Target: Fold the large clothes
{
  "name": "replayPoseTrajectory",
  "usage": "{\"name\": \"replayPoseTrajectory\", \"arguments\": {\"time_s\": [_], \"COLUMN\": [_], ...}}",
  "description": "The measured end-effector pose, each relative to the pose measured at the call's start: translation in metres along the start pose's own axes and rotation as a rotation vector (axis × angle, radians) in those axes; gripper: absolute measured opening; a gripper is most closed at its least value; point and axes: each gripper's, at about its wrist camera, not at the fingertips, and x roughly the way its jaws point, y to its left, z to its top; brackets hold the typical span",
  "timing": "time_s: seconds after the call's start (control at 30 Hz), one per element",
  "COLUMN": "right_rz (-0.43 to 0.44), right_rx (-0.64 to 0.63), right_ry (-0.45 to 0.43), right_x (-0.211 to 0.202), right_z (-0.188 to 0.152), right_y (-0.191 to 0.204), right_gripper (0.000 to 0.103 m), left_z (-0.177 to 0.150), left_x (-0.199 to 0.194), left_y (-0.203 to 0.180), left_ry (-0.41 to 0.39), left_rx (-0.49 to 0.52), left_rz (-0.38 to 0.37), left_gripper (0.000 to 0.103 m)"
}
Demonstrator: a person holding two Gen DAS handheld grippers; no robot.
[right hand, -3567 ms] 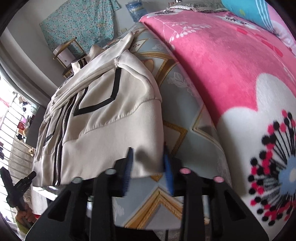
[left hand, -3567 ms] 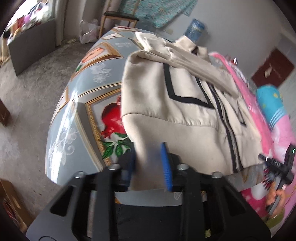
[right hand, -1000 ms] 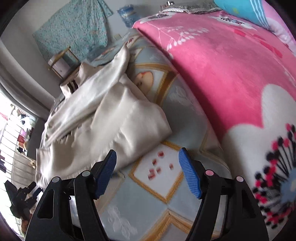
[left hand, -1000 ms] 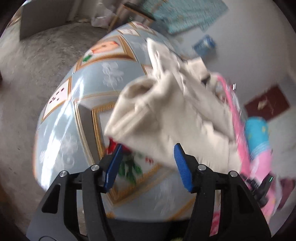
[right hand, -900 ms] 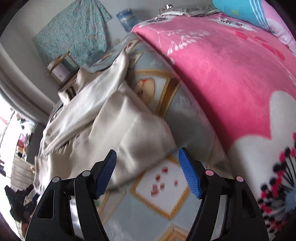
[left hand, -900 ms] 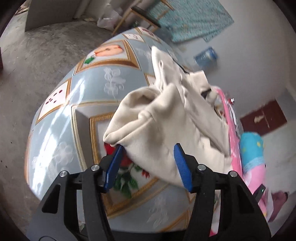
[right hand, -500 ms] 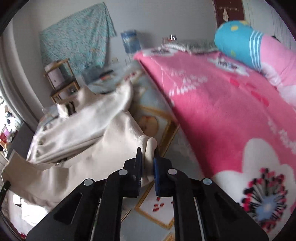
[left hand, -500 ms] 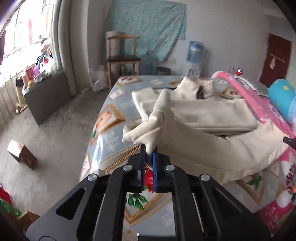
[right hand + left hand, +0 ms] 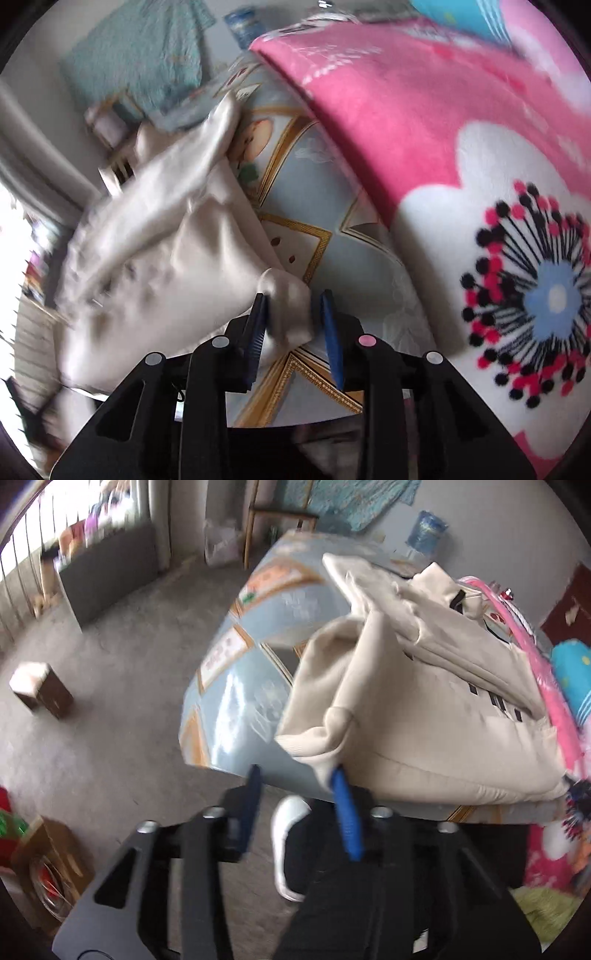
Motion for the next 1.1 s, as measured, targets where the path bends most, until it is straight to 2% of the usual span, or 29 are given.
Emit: {"name": "replayPoseTrajectory", "arguments": {"time_s": [0.07, 0.13, 0.2, 0.3, 0.4, 0.43, 0.53, 0.57, 0.67, 0.73, 0.83, 0.97, 1.1], "right_rz": [-0.036, -0.052, -0.010, 0.064, 0.096, 0.079, 0.041, 0.036, 0.008, 0.009, -0.016, -0.024, -0.022], "right_rx": [-0.029, -0.075, -0.128, -0.271, -0.414, -0.480, -0.560, -0.569, -0.559, -0.556, -0.575, -0.585, -0.586], "right_ry": [-0.062, -0.090, -0.087, -0.051, -0.002, 0.016, 0.057, 0.070, 0.095, 0.074, 0.047, 0.025, 0.020], "right_x": [-0.019, -0.028, -0.028, -0.017, 0.003, 0.015, 0.040, 0.047, 0.067, 0.069, 0.071, 0.073, 0.074], "right_z": [0.006, 0.012, 0.011, -0.003, -0.019, -0.029, -0.046, -0.050, -0.054, -0.059, -0.063, -0.067, -0.066], "right_y": [0.004, 0.017, 0.042, 0.094, 0.139, 0.158, 0.184, 0.188, 0.185, 0.180, 0.179, 0.181, 0.183], "right_gripper": [0.045, 0.049, 0.052, 0.067, 0.077, 0.079, 0.080, 0.080, 0.081, 0.091, 0.097, 0.097, 0.097], "left_z": [0.003, 0.010, 0.020, 0.033, 0.036, 0.036, 0.032, 0.028, 0.023, 0.023, 0.024, 0.025, 0.026], "left_x": [-0.018, -0.029, -0.034, -0.030, -0.013, -0.001, 0.028, 0.036, 0.043, 0.046, 0.047, 0.049, 0.051], "left_y": [-0.005, -0.011, -0.019, -0.047, -0.086, -0.102, -0.125, -0.129, -0.133, -0.131, -0.125, -0.123, -0.124], "left_ry": [-0.078, -0.110, -0.129, -0.141, -0.102, -0.070, -0.011, 0.007, -0.013, -0.003, 0.011, 0.015, 0.020], "left_rx": [0.061, 0.090, 0.099, 0.150, 0.233, 0.269, 0.322, 0.332, 0.370, 0.357, 0.340, 0.344, 0.348], "left_rz": [0.051, 0.064, 0.034, -0.047, -0.095, -0.097, -0.091, -0.080, -0.047, -0.041, -0.066, -0.058, -0.058], "left_gripper": [0.044, 0.045, 0.046, 0.056, 0.062, 0.063, 0.063, 0.064, 0.076, 0.084, 0.087, 0.095, 0.095]}}
